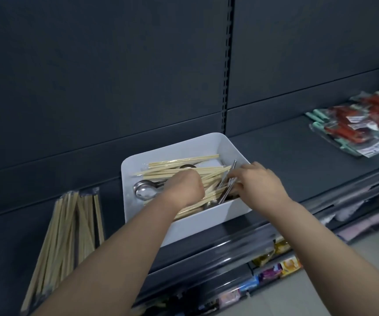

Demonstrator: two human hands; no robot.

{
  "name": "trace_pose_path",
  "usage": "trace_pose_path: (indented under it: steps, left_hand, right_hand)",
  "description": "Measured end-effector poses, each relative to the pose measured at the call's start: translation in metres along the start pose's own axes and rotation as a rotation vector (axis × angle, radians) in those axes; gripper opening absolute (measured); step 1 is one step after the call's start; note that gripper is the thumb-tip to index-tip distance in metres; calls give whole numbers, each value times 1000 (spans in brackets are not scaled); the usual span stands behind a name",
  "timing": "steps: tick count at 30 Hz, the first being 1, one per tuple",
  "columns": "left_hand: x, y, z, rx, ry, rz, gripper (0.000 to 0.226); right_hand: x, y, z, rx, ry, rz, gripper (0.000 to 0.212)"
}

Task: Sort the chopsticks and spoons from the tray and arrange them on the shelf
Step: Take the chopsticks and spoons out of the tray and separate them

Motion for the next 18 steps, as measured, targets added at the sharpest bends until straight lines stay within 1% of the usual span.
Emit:
trace_pose_path:
  steps: [3, 5, 6, 8, 9, 10, 11, 13, 15, 16, 18]
  left_hand:
    - [9, 8, -28, -20, 140, 107, 21]
    - [18, 6, -47, -26, 207, 125, 22]
    - [23, 1, -56, -17, 233, 115, 22]
    - [32, -16, -66, 1, 224, 63, 24]
    - [36, -27, -67, 3, 193, 32, 24]
    - [39, -38, -66, -1, 159, 1, 24]
    - [40, -47, -63, -17, 130, -27, 23]
    - [40, -60, -56, -56, 94, -56, 19]
    - [41, -65, -52, -87, 109, -61, 18]
    - [41, -67, -53, -94, 124, -64, 17]
    - [40, -69, -53, -77, 141, -83, 17]
  right_hand:
    - [13, -5, 3, -3, -57, -59, 40]
    - [23, -15, 7, 5, -96, -101, 33]
    - [27, -20, 8, 8, -150, -131, 26]
    - [31, -31, 12, 35, -341, -188, 18]
    - [34, -37, 15, 37, -414, -211, 19]
    - [38, -41, 16, 13, -445, -226, 21]
    - [42, -44, 16, -22, -440, -232, 22]
    - [53, -50, 17, -72, -375, -236, 23]
    - [61, -53, 18, -110, -302, -257, 24]
    - [63, -53, 19, -112, -298, -271, 25]
    - [66, -50, 23, -77, -340, -283, 25]
Point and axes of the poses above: each hand's wrist, its own x-axis towards the middle knuckle, its own z-axis out of the palm, y = z × x, the point moved 6 cm from there along x, towards the middle knuckle, and after that the axes turned 15 degrees about -x, right-handed, at the moved point
